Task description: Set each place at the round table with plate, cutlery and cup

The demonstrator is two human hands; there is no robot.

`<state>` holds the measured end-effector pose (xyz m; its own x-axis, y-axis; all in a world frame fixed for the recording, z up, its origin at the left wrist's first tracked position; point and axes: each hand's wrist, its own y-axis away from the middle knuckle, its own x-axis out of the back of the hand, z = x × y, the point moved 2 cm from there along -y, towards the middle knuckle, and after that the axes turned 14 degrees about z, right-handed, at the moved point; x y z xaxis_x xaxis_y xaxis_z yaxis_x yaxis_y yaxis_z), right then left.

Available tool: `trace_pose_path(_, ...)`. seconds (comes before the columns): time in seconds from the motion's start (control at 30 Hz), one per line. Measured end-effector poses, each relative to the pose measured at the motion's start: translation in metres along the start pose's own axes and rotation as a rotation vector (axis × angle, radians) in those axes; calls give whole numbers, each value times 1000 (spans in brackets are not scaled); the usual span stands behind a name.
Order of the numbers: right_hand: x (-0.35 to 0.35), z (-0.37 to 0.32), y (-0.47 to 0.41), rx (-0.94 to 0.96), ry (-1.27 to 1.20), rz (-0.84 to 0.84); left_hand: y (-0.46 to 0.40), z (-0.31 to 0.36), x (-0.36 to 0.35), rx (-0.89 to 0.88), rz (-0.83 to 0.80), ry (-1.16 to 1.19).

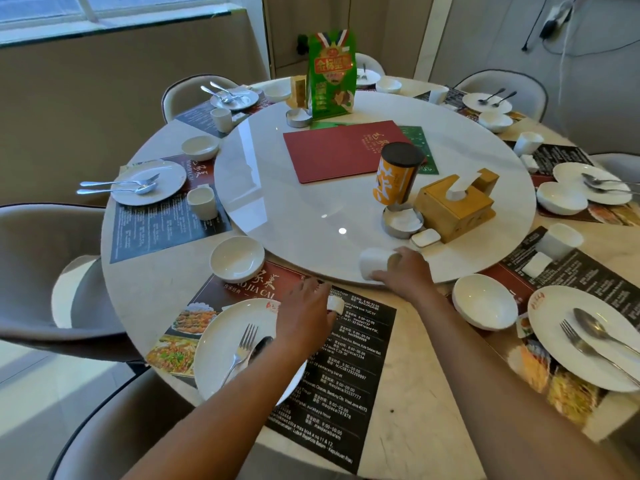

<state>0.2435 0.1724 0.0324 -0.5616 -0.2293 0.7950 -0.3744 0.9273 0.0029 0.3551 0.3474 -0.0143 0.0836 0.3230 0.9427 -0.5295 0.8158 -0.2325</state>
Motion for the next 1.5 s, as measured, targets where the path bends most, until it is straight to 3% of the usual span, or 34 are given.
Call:
trace_pose_path(0.13,-5,35,53,-483,-617,22,41,13,-2,-91,-30,-25)
trace_pose_path(0.3,-17,51,93,-537,-744,56,59,20,-11,-143,-152,-121)
trace_pose_path(0.5,-26,52,103,-247,-343,73,59,19,-11,-159,-219,-129)
trace_pose_path(0.73,-35,41,91,-67,-225,57,57,19,-13,-152,-238,-117)
trace_pose_path(1.23,-47,37,72,35,-203,-10,58,25,-7,-115,-241,-125)
trace_pose_path(1.43,-32,46,88,23,-96,-135,65,27,-4,-79,-242,-143)
trace_pose_path(1.5,-14,51,103,26,-13,-69,71,34,1,-72,-228,-136)
